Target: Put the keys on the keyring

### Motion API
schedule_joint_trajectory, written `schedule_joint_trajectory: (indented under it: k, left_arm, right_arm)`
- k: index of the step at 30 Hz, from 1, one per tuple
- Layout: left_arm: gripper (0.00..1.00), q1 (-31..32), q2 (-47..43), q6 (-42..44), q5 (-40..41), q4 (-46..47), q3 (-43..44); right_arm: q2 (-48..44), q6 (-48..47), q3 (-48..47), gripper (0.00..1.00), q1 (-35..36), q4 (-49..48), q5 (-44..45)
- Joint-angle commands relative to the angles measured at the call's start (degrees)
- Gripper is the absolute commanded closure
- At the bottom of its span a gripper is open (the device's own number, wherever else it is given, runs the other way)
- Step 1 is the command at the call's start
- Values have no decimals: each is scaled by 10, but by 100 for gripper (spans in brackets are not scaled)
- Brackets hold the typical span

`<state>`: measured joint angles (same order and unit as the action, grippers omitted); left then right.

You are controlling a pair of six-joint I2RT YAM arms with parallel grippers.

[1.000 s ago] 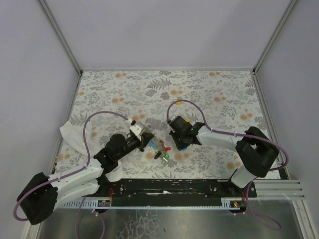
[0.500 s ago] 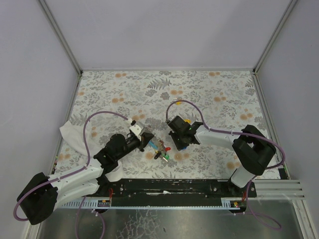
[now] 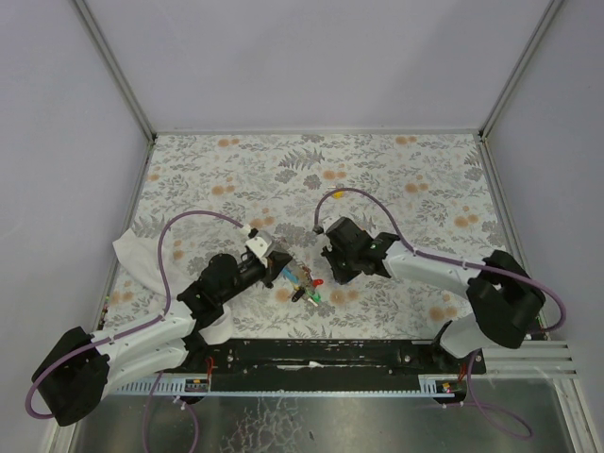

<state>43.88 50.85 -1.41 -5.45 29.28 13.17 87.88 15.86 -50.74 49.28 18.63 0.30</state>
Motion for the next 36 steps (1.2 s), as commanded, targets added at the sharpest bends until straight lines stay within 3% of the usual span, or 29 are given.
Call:
schedule_joint_trajectory:
  k: [1,12,24,31,36]
  left_arm:
    - [100,2,2,14,-26,34,14]
    - [100,3,10,30,-116,59,10]
    - [100,3,14,51,-201,76,9]
    - [100,3,20,61,-246,82,9]
    - [100,2,13,81,-273,82,4]
  right_arm:
    - [-73,-60,9,100,3,-42,-36]
    - [-222,-225,73,100,4,-135,-130]
    - [-297,-346,198,100,3,-348,-254]
    - [-253,-440,132,100,3,-234,-316]
    - [-235,-465,123,100,3,-229,-325]
